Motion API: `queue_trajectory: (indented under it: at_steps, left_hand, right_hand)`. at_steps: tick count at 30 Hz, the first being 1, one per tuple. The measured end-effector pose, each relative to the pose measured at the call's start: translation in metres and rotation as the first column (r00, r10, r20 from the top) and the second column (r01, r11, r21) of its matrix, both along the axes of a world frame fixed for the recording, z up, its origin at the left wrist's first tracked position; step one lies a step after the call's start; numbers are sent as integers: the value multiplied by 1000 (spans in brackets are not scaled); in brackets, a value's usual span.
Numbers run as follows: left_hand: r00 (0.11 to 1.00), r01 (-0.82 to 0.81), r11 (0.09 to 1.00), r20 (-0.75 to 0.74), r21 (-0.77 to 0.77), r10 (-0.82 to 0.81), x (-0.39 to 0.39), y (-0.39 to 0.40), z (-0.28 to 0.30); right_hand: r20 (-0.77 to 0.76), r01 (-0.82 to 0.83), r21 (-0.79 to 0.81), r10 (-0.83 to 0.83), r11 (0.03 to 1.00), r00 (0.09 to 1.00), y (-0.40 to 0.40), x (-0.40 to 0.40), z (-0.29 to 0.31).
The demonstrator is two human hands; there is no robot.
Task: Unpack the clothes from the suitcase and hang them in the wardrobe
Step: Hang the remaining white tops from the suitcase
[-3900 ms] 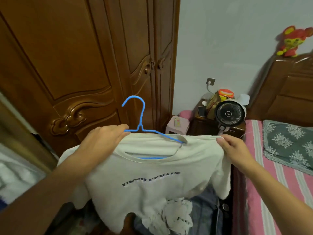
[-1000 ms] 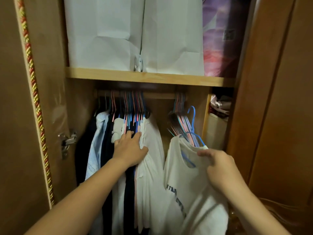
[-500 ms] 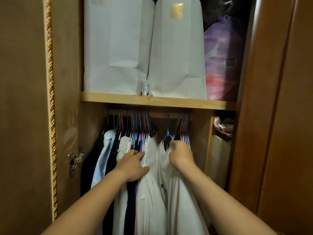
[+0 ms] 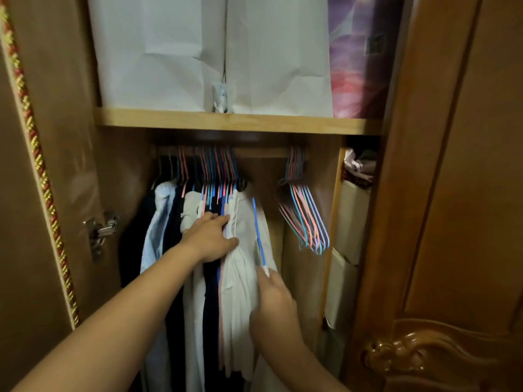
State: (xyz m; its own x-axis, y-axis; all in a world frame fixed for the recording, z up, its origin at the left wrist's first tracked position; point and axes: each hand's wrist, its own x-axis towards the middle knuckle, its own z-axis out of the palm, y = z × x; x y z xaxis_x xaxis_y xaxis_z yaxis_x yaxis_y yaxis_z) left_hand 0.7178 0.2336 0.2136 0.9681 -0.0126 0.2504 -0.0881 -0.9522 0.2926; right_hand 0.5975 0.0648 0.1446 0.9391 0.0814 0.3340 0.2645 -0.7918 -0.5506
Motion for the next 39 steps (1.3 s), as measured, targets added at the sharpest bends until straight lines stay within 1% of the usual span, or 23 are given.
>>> queue_trajectory:
  at_steps: [4, 6, 10, 14, 17, 19, 21, 24, 26, 27, 30, 32, 34, 35, 37, 39]
  left_hand:
    - [1000, 11, 1000, -8, -29, -12, -2, 4, -1]
    - [1000, 14, 999, -17, -36, -15, -3, 5, 0]
    - [1000, 23, 999, -16, -40, -23, -7, 6, 1]
    - [999, 24, 999, -27, -35, -25, -10, 9, 2]
    - [999, 33, 999, -40, -37, -34, -10, 10, 4]
    - [999, 30, 999, -38, -43, -31, -10, 10, 2]
    - [999, 26, 999, -38, -48, -28, -8, 10, 0]
    - [999, 24, 998, -26, -54, -25, -7, 11, 0]
    - [1000, 22, 998, -12, -63, -22, -7, 11, 0]
    - [1000, 20, 998, -4, -66, -20, -9, 10, 0]
    - [999, 29, 997, 35, -78, -26, -11, 7, -8]
    - [995, 49, 981, 92, -187, -32, -10, 3, -13]
    - [987, 93, 925, 154, -368, -38, -8, -2, -14]
    - [980, 138, 869, 190, -476, -51, -7, -3, -11]
    - [965, 197, 744, 258, -639, -34, -7, 1, -10]
    - [953, 182, 647, 295, -740, 68, -12, 12, -7]
  right_hand:
    - [134, 83, 38, -87, 996, 987, -14, 36, 52]
    - [177, 94, 56, -103, 994, 979, -17, 57, 78]
    - [181, 76, -21, -71, 997, 981, -11, 87, 97]
    - [166, 59, 39, -65, 997, 984, -20, 111, 118]
    - [117, 48, 33, -51, 998, 992, -25, 134, 139]
    - [72, 48, 19, -50, 999, 996, -25, 149, 139]
    - [1, 47, 19, -47, 999, 999, -26, 162, 130]
    - [-64, 44, 25, -42, 999, 997, -29, 174, 117]
    - [-73, 15, 70, -10, 997, 997, -28, 170, 115]
    - [-83, 7, 123, 3, 992, 997, -28, 166, 113]
    - [-112, 88, 236, -63, 968, 992, -27, 151, 88]
    - [-135, 154, 187, -130, 970, 982, -24, 147, 70]
    - [-141, 142, 130, -123, 981, 982, -14, 148, 68]
    - [-143, 76, 154, -54, 985, 988, -4, 149, 71]
    - [-162, -126, 221, 164, 967, 973, 19, 148, 77]
    - [-161, -275, 296, 332, 915, 929, 38, 148, 80]
